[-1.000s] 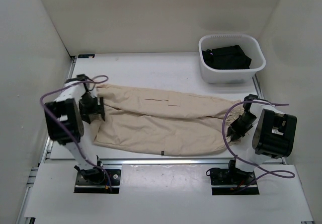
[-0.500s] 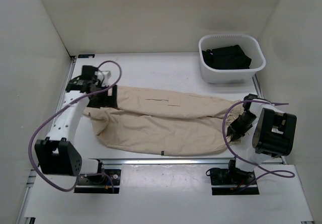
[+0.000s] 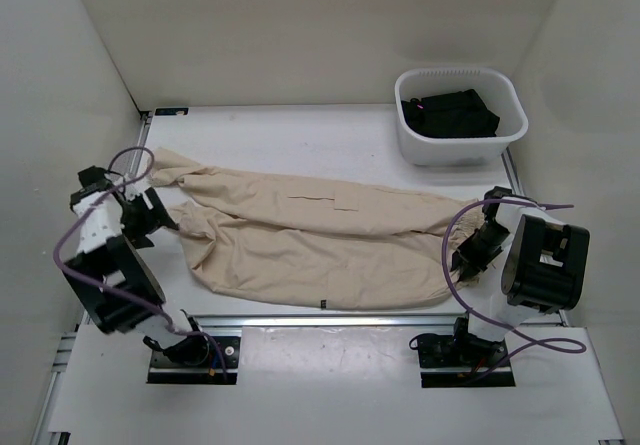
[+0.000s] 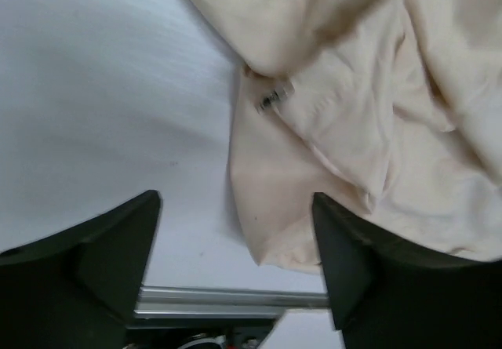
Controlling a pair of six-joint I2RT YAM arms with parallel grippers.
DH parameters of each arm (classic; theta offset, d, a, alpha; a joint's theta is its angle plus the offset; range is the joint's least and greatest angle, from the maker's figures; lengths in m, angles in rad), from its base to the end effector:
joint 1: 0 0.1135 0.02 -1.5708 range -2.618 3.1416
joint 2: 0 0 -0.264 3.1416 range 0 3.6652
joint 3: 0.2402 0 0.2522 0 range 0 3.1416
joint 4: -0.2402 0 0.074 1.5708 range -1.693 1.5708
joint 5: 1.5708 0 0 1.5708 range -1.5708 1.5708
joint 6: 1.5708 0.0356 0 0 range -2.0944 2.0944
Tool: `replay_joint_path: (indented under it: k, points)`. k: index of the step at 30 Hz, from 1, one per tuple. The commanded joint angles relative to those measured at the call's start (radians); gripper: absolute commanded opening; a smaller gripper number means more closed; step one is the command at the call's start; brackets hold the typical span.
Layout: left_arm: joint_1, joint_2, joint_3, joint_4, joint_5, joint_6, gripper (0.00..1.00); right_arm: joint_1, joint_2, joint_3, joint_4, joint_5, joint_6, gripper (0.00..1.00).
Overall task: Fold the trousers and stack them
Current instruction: Flatten the trousers out
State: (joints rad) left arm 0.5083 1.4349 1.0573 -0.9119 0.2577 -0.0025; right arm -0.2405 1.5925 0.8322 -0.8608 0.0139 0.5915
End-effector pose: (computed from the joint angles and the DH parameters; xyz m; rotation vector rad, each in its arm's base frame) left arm 0.2352 0.1206 0.2364 -0.6566 2.7177 -0.2517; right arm 0.2321 -0.0574 0.1426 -1.2499 -2.8306 0.0348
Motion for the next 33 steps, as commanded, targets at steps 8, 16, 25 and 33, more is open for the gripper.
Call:
replay_joint_path:
  k: [8,16,25,33]
  points:
    - [0.064,0.346,0.302,-0.061,0.434,0.002,0.82,-0.002,-0.02,-0.073,0.114,0.074,-0.019,0.34]
    - [-0.017,0.444,0.331,-0.102,0.232,0.002,0.81,-0.002,-0.029,-0.094,0.132,0.055,-0.019,0.34]
    - [-0.036,0.495,0.31,-0.102,0.206,0.002,0.4,-0.002,-0.029,-0.104,0.141,0.046,-0.01,0.34]
    - [0.01,0.411,0.333,-0.229,0.115,0.002,0.14,-0.011,-0.008,-0.104,0.141,0.055,0.011,0.16]
